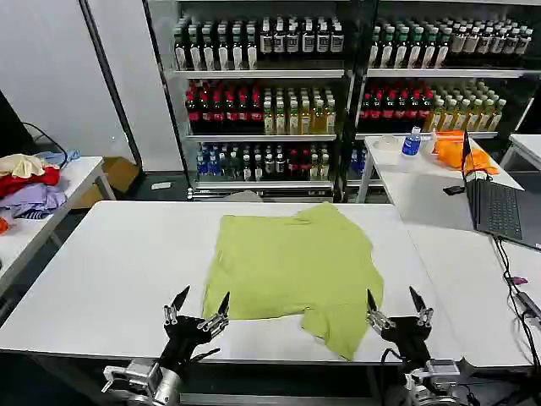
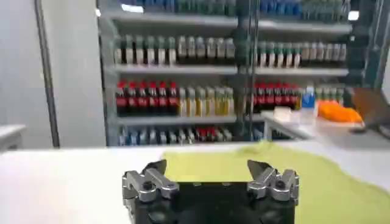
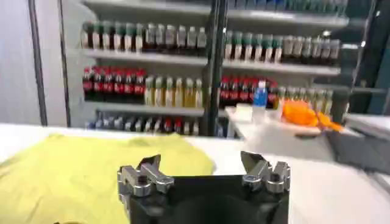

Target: Fold and organize the clothes.

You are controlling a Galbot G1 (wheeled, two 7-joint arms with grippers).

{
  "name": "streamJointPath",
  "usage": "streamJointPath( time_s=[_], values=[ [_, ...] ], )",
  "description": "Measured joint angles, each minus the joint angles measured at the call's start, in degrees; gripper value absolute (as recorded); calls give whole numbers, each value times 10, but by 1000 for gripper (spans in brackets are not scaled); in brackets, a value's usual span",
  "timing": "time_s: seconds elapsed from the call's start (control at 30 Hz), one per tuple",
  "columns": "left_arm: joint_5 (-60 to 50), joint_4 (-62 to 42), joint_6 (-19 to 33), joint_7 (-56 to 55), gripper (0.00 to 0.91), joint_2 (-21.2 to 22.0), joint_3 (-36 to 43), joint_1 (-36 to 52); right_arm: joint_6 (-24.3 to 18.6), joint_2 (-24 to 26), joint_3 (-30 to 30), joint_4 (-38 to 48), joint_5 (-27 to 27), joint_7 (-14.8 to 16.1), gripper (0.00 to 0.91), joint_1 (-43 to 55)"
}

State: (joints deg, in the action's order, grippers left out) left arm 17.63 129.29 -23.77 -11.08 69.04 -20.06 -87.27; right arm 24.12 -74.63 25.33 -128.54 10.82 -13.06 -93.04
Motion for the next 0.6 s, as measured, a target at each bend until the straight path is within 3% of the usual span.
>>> streamJointPath(
  time_s=[0.6],
  values=[
    [42, -97, -75, -41, 907, -37, 44, 88, 57, -14, -64, 41, -16, -25, 907, -3]
  ],
)
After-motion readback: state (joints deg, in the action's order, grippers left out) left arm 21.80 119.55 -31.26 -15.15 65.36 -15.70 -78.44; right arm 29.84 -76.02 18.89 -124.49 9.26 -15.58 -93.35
